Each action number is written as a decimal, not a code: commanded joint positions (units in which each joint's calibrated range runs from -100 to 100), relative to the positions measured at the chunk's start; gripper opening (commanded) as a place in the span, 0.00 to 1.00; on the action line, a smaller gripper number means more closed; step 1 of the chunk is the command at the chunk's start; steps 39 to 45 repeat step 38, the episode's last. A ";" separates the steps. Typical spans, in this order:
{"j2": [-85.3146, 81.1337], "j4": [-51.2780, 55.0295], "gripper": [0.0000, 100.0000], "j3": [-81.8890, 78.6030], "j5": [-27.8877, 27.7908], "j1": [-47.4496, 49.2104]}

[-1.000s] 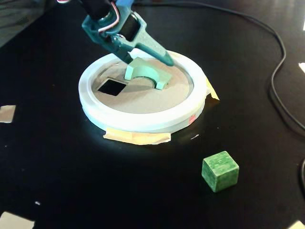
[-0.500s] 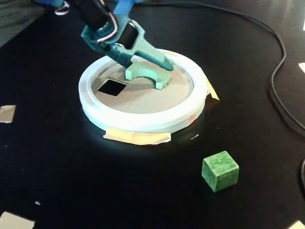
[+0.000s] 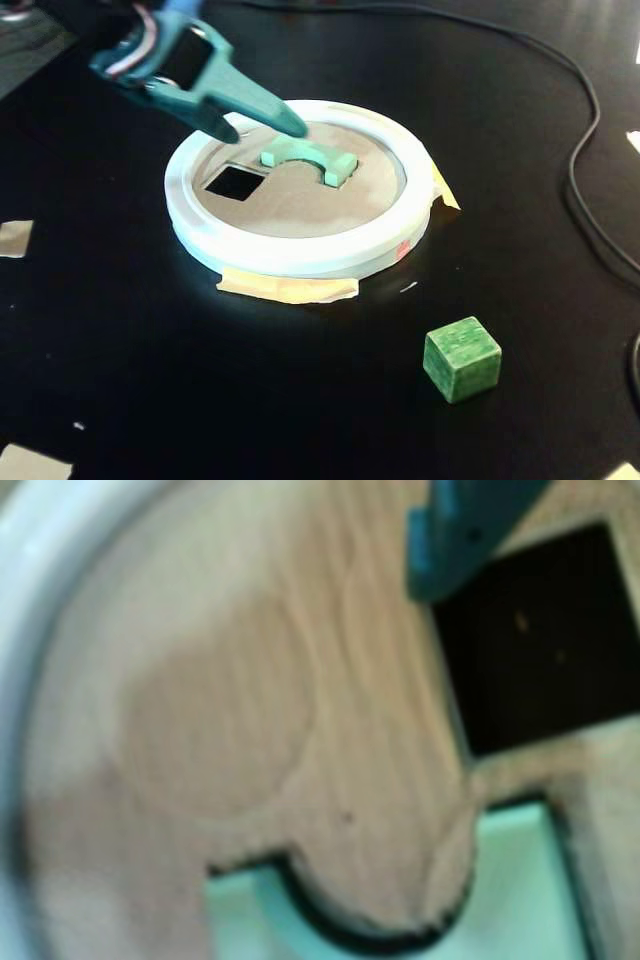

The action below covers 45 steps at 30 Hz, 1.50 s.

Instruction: Pick up the U shape block and drop it in corresponding U shaped hole

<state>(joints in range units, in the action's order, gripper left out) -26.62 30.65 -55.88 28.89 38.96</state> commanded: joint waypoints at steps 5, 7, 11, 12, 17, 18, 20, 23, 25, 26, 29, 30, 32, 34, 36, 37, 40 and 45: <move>-31.02 -1.00 1.00 -15.07 -7.03 -12.62; -34.60 -1.00 1.00 -16.61 -10.01 -17.49; -37.29 -1.00 1.00 -16.98 -16.02 -25.10; -37.29 -1.00 1.00 -16.98 -17.44 -26.73; -37.20 -0.90 1.00 -18.34 -25.15 -31.97; -37.20 -0.90 1.00 -19.44 -25.89 -32.09; -37.20 -0.90 1.00 -24.17 -26.42 -32.09; -37.29 -1.10 1.00 -30.18 -26.76 -32.09; -37.29 -1.10 1.00 -33.65 -26.81 -32.09; -37.29 -1.10 1.00 -34.74 -26.86 -32.09; -37.29 -1.10 1.00 -36.56 -27.06 -32.09; -37.29 -1.00 1.00 -36.47 -27.30 -32.22; -37.20 -1.00 1.00 -36.38 -27.74 -32.22; -37.20 -0.19 1.00 -36.20 -27.84 -32.22; -37.20 3.02 1.00 -35.65 -27.84 -32.22; -37.20 5.33 1.00 -34.92 -27.84 -32.34; -37.20 7.33 1.00 -34.28 -27.84 -32.34; -37.20 7.33 1.00 -34.28 -27.84 -32.34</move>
